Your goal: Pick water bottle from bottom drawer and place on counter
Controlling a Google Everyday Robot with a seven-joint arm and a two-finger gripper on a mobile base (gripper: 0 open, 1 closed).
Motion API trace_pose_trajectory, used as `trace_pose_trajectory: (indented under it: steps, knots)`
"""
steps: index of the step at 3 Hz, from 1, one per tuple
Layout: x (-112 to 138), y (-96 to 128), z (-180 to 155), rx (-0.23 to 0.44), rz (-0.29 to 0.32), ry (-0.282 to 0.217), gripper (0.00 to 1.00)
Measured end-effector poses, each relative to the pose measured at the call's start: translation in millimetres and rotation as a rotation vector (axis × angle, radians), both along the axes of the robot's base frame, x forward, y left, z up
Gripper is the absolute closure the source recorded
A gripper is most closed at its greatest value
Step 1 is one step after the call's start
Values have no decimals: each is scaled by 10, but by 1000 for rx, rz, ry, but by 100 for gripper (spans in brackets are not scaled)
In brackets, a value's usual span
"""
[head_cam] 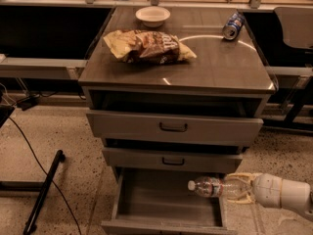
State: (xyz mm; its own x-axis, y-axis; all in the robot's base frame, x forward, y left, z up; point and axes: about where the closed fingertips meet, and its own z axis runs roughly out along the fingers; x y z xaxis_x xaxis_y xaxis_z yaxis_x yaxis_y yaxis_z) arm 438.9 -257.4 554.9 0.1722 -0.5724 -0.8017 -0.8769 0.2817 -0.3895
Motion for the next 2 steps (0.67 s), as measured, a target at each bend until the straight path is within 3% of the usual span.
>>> trace_pose_trajectory:
  steps: [1,2]
  knots:
    - [0,0,3,0,0,-1,100]
    - [33,36,372,-45,22,-68,100]
